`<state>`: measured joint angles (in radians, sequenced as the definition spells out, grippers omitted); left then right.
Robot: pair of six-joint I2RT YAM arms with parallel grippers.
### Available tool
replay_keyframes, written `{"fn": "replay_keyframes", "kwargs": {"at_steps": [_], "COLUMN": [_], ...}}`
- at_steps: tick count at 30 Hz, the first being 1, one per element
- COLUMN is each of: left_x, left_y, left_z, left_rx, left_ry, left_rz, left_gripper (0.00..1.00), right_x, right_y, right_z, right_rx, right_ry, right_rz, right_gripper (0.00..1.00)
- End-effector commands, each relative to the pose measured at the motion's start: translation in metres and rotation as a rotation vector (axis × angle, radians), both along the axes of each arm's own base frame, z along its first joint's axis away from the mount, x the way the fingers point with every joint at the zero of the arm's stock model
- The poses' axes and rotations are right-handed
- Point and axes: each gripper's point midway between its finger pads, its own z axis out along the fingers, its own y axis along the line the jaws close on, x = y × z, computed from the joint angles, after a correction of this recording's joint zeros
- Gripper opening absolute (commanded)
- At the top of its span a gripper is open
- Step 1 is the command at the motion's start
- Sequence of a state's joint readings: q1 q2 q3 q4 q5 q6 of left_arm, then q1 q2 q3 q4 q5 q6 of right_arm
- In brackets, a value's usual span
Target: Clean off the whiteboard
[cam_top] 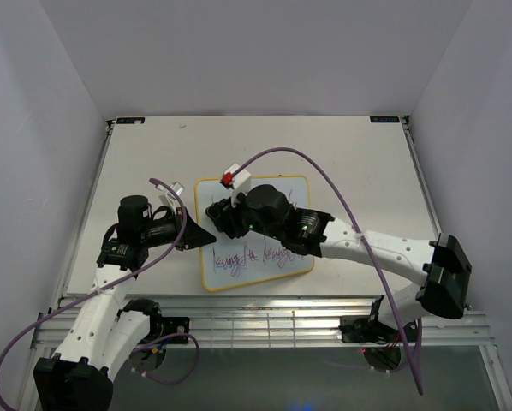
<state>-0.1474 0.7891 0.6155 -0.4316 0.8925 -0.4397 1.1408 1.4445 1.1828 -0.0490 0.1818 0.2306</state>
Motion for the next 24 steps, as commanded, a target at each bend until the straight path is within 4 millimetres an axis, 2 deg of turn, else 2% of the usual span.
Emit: {"fn": "replay_keyframes", "kwargs": {"at_steps": [1,3,5,9,10,13,14,16,17,18,19,20,24], "left_x": [-0.002,-0.004,-0.007,-0.01,-0.011,-0.013,-0.015,-0.015,-0.016,-0.016,-0.016,-0.016,-0.016], "left_y": [-0.007,-0.008,-0.01,-0.011,-0.012,-0.013,-0.014,-0.014,-0.015,-0.015,-0.015,-0.015,-0.015], "left_z": [0.022,0.023,0.025,0.027,0.027,0.028,0.029,0.029,0.029,0.03,0.03,0.03,0.03], "left_rx": [-0.037,-0.041,-0.048,-0.057,-0.06,-0.068,-0.072,-0.074,-0.075,-0.076,-0.076,-0.076,-0.076], "left_ry": [-0.139,-0.144,-0.154,-0.159,-0.165,-0.169,-0.17,-0.171,-0.173,-0.176,-0.174,-0.177,-0.179], "left_rz": [-0.069,-0.079,-0.093,-0.111,-0.116,-0.131,-0.138,-0.14,-0.143,-0.145,-0.146,-0.146,-0.148], "left_gripper": [0.0,0.0,0.0,0.0,0.0,0.0,0.0,0.0,0.0,0.0,0.0,0.0,0.0], "right_x": [0.011,0.011,0.016,0.028,0.031,0.04,0.046,0.052,0.06,0.062,0.064,0.072,0.085], "right_y": [0.026,0.035,0.035,0.02,0.013,-0.004,-0.018,-0.032,-0.047,-0.056,-0.062,-0.078,-0.107], "right_z": [0.035,0.029,0.022,0.006,-0.003,-0.01,-0.019,-0.027,-0.041,-0.037,-0.041,-0.052,-0.056], "right_rx": [0.053,0.018,-0.009,-0.075,-0.101,-0.109,-0.12,-0.128,-0.15,-0.136,-0.134,-0.151,-0.152], "right_ry": [-0.101,-0.096,-0.098,-0.124,-0.127,-0.113,-0.099,-0.082,-0.065,-0.06,-0.048,-0.028,-0.013], "right_rz": [-0.044,-0.044,-0.071,-0.148,-0.168,-0.205,-0.232,-0.259,-0.291,-0.304,-0.305,-0.336,-0.369], "right_gripper": [0.34,0.34,0.34,0.35,0.35,0.36,0.36,0.36,0.36,0.36,0.36,0.36,0.36]}}
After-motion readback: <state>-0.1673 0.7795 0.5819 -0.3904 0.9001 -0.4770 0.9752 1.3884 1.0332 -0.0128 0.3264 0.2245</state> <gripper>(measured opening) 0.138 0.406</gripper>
